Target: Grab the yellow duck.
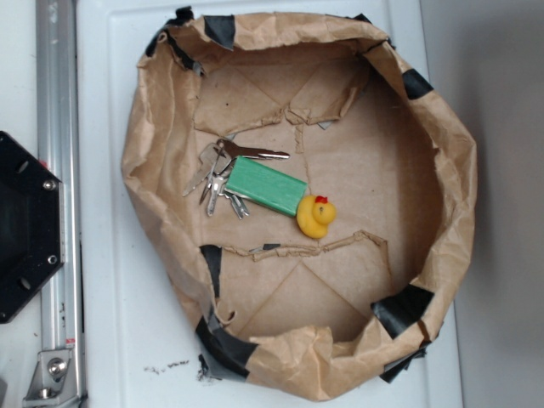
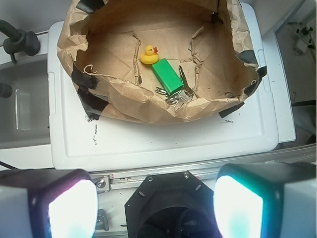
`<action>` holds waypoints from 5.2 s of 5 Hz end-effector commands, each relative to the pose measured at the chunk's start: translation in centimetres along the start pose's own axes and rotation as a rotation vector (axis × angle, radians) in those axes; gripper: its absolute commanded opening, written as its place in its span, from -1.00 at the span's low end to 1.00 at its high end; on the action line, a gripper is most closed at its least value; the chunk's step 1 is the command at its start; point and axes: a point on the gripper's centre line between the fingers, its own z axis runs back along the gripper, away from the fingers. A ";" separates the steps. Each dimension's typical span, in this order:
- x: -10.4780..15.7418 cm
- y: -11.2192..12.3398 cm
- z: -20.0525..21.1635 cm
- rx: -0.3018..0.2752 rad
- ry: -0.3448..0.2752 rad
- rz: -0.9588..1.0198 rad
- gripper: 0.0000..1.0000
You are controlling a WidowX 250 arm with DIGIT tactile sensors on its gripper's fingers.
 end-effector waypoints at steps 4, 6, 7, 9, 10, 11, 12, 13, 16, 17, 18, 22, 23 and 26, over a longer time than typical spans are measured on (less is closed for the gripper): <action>14.8 4.0 -8.9 0.067 -0.009 -0.289 1.00; 14.8 0.5 -16.5 0.040 0.043 -0.512 1.00; 14.5 1.8 -18.0 0.078 0.087 -0.479 1.00; 14.5 1.8 -18.0 0.078 0.087 -0.479 1.00; 14.5 1.8 -18.0 0.078 0.087 -0.479 1.00; 15.8 2.4 -20.3 0.066 0.066 -0.504 1.00; 16.3 2.4 -21.0 0.056 0.059 -0.497 1.00; 16.7 2.4 -21.1 0.044 0.056 -0.494 1.00; 15.8 0.9 -18.9 -0.009 0.007 -0.575 1.00; 16.1 0.4 -19.3 -0.005 0.003 -0.582 1.00; 16.6 0.1 -20.0 -0.012 -0.005 -0.584 1.00; 14.5 -2.0 -24.0 -0.092 0.072 -0.669 -1.00; 15.2 -1.6 -23.2 -0.079 0.029 -0.633 -1.00; 15.3 1.4 -13.6 -0.019 -0.114 -0.297 -1.00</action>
